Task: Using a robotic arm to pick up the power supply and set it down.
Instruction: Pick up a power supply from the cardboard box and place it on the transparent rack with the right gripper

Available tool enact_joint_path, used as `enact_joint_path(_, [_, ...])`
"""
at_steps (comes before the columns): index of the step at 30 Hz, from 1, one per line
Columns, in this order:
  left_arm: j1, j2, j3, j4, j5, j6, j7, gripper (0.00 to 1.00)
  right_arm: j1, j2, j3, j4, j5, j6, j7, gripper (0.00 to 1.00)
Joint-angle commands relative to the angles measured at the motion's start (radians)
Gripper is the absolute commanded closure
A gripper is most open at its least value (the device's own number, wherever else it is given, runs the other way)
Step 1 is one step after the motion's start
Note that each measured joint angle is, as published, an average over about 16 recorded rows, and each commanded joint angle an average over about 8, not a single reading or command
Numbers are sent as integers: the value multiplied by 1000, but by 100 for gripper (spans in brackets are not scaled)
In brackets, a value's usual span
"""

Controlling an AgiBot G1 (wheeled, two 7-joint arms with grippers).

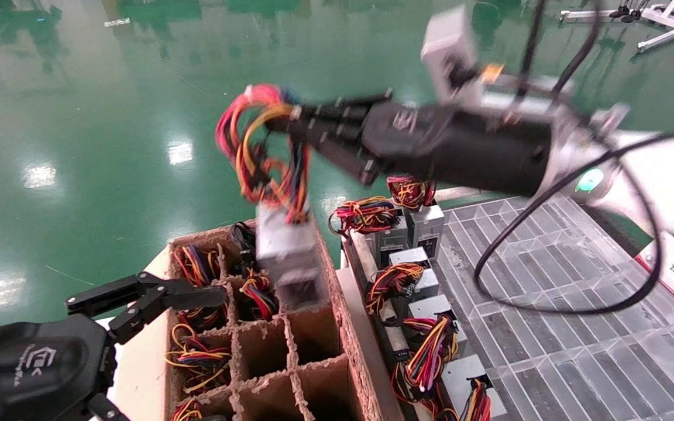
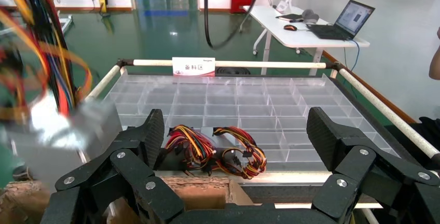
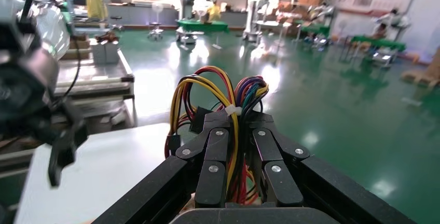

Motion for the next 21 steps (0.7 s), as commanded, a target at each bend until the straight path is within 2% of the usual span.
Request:
enact_joint_path(1, [0, 0, 0, 0, 0, 0, 0, 0, 31, 7, 4, -9, 5, -5, 6, 100])
enact_joint_path(10, [0, 0, 0, 0, 0, 0, 0, 0, 180, 78, -59, -90, -112, 26, -36, 100])
enact_joint_path(21, [0, 0, 0, 0, 0, 0, 0, 0, 275, 139, -115, -170, -206, 16, -93, 100])
